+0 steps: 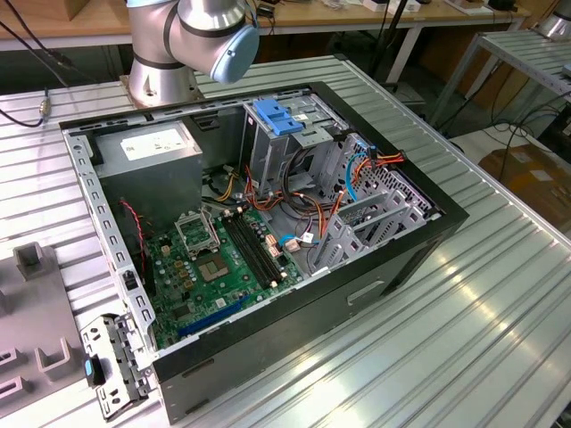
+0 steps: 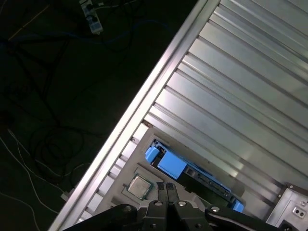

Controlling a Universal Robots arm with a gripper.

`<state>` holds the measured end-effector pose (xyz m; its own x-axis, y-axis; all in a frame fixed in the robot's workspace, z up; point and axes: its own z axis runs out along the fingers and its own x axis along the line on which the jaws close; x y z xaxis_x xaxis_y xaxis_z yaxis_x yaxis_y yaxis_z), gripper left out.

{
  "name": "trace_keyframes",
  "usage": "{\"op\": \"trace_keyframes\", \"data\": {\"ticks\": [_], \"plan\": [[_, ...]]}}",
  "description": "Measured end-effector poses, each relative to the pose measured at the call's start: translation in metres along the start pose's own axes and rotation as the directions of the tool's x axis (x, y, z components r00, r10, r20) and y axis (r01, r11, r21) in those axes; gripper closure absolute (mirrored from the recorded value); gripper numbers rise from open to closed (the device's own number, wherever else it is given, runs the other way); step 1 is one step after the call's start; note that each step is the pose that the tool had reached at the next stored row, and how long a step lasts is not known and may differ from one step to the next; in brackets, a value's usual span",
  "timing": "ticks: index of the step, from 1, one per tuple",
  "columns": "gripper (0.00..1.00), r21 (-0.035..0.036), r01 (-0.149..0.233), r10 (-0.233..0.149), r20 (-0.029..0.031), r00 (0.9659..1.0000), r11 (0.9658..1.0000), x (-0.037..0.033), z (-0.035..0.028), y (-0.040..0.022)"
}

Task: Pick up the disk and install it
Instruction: 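Pick up the disk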

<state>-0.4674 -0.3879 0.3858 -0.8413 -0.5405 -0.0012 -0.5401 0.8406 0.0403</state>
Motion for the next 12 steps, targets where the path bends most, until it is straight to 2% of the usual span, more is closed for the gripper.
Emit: {"op": "trace_keyframes", "data": {"ticks": [12], "plan": [[0.89,0.0000,0.001,-0.001,-0.0001,1.0000,1.0000,0.0000,0.0000,0.0000]]}}
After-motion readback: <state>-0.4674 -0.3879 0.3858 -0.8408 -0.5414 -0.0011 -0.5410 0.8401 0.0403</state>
